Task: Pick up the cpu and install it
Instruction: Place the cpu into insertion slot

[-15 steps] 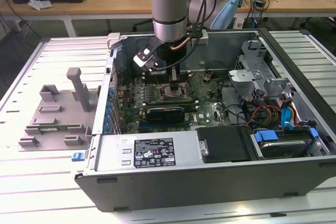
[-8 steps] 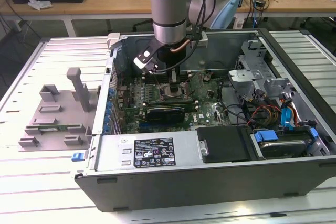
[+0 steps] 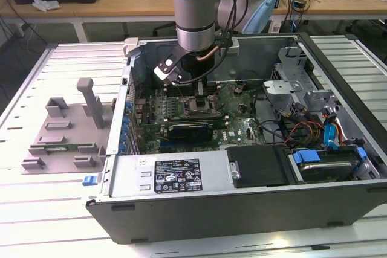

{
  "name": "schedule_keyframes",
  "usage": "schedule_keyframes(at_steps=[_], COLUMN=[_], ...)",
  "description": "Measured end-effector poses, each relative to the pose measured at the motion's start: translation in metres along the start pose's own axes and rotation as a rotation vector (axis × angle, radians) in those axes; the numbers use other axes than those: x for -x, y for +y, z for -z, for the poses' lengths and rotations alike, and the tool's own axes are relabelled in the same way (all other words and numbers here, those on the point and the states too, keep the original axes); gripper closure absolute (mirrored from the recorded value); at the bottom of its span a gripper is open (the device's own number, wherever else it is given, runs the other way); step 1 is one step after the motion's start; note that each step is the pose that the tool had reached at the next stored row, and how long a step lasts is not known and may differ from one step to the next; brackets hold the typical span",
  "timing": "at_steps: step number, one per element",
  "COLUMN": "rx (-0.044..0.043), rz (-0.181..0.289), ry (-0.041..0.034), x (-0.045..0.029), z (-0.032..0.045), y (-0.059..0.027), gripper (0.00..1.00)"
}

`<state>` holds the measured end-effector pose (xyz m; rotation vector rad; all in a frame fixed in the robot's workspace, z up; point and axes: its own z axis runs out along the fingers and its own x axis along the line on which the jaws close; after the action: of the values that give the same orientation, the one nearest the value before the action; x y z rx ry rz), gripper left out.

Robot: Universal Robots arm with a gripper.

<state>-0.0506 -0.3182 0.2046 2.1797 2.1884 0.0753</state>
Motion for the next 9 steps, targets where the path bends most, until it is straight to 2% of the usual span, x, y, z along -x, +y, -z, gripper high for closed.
schedule_keyframes(at_steps=[9], rx=[0.0001], rz=[0.000], ry=[0.0002], x=[0.0000], z=[-0.0012], y=[0.0000], gripper=[0.89])
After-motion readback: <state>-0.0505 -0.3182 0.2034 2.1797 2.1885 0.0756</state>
